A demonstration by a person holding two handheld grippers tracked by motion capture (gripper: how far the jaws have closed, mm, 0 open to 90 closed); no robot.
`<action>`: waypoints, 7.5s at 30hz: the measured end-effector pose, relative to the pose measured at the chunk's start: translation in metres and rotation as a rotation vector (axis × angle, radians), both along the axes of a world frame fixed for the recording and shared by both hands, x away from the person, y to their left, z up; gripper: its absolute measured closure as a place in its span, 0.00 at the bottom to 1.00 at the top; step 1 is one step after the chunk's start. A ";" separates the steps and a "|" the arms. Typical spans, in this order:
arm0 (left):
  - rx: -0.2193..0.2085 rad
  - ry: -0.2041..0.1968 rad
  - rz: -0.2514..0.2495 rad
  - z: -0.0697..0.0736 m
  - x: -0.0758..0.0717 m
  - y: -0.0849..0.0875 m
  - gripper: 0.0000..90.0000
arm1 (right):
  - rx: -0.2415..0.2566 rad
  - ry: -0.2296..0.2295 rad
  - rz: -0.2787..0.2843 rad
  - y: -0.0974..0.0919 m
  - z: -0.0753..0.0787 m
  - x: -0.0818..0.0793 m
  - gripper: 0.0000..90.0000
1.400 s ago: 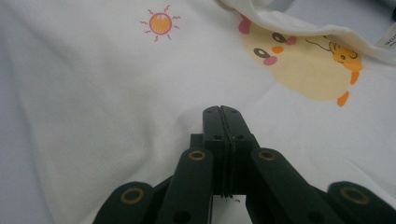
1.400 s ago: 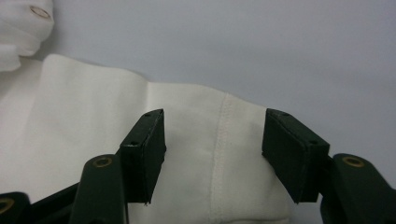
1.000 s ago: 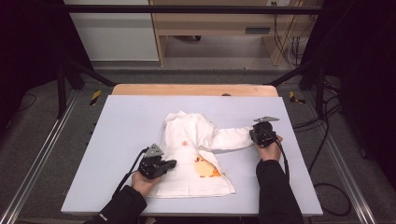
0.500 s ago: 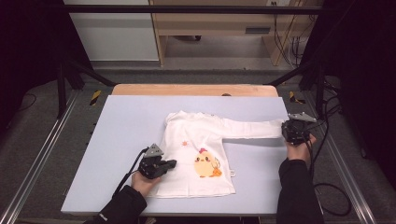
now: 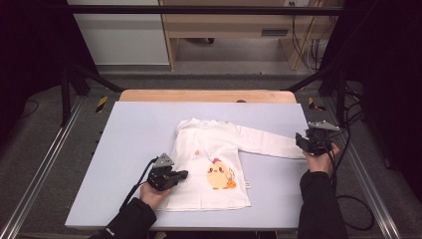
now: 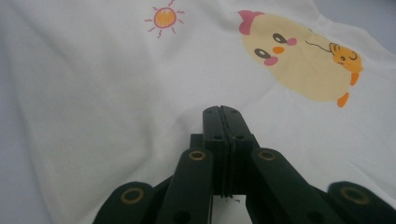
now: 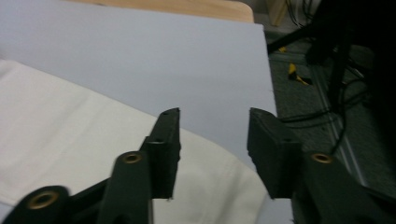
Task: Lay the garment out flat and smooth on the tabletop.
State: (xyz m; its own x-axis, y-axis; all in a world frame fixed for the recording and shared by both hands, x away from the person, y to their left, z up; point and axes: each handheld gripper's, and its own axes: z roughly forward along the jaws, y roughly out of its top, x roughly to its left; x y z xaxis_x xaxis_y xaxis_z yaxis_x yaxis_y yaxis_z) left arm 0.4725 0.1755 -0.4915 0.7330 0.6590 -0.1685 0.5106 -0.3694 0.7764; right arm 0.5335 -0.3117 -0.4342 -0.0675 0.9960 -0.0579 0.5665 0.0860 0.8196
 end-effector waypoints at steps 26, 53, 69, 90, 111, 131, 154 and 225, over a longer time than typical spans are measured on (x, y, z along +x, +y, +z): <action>-0.123 -0.105 0.120 0.028 -0.008 0.032 0.40 | 0.229 -0.087 0.571 0.115 0.003 -0.052 0.11; -0.108 -0.096 0.200 0.060 0.018 0.061 0.07 | 0.168 0.052 0.774 0.192 -0.035 -0.073 0.91; -0.053 -0.109 0.201 0.074 0.064 0.038 0.07 | 0.110 0.134 0.822 0.206 -0.053 -0.075 1.00; 0.016 -0.014 0.267 0.035 0.123 0.012 0.29 | 0.085 0.111 0.835 0.207 -0.060 -0.077 1.00; -0.078 0.005 0.262 0.046 0.114 -0.002 0.92 | 0.089 0.111 0.834 0.206 -0.060 -0.077 1.00; 0.006 -0.038 0.056 0.044 0.080 -0.115 0.91 | 0.080 0.104 0.837 0.207 -0.060 -0.077 1.00; -0.060 -0.149 0.076 0.090 0.070 -0.066 0.22 | 0.079 0.103 0.834 0.207 -0.060 -0.078 1.00; 0.027 -0.092 0.288 0.069 0.092 0.004 0.94 | 0.085 0.105 0.837 0.207 -0.060 -0.077 1.00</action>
